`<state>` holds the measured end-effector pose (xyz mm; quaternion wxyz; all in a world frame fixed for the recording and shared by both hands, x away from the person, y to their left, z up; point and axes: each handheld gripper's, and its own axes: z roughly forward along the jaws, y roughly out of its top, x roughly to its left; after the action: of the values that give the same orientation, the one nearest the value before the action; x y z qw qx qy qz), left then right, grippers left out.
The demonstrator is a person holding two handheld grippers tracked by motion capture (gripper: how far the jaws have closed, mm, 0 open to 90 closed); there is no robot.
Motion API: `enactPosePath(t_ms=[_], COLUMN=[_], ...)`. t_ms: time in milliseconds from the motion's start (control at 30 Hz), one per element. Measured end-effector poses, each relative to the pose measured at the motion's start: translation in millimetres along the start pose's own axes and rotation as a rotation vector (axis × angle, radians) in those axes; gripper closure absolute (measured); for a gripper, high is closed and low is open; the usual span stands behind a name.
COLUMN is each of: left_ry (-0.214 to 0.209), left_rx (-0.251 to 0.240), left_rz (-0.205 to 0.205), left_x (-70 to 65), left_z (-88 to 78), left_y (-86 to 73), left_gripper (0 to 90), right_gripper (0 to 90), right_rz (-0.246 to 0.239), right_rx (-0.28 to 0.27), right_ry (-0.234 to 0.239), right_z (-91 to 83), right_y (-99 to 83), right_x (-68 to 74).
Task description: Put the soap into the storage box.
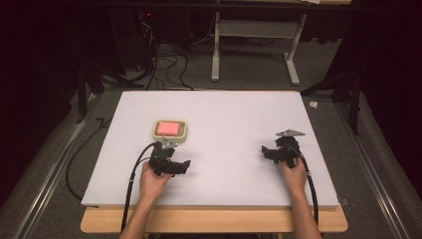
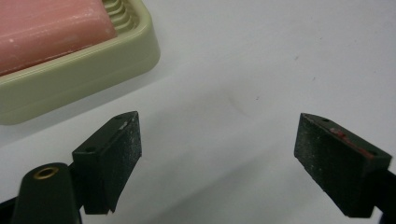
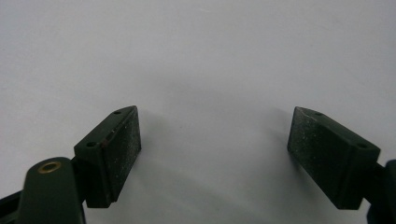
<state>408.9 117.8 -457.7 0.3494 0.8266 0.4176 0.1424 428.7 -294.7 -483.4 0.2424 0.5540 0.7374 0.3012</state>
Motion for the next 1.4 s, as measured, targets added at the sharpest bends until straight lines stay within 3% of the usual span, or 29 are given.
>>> enactPosePath(t_ms=[1000, 1167, 1300, 1400], left_ry=[0.05, 0.045, 0.032, 0.033], left_rx=[0.034, 0.021, -0.041, -0.041], left_rz=[0.043, 0.039, 0.028, 0.029], left_x=[-10.1, -9.8, -7.2, -7.3], left_z=[25.8, 27.4, 28.6, 28.6], left_y=[-5.1, -6.0, -14.0, -14.1], left_gripper=[15.5, 15.2, 13.9, 14.0], right_gripper=[18.2, 18.2, 18.2, 18.2], right_rz=[0.001, 0.0, 0.0, -0.001], right_rx=[0.0, -0.001, 0.0, -0.001], right_ry=[-0.001, -0.001, -0.001, -0.002], right_z=[0.0, 0.0, 0.0, 0.0], right_y=[0.0, 0.0, 0.0, 0.0], right_x=[0.1, 0.0, 0.1, 0.1])
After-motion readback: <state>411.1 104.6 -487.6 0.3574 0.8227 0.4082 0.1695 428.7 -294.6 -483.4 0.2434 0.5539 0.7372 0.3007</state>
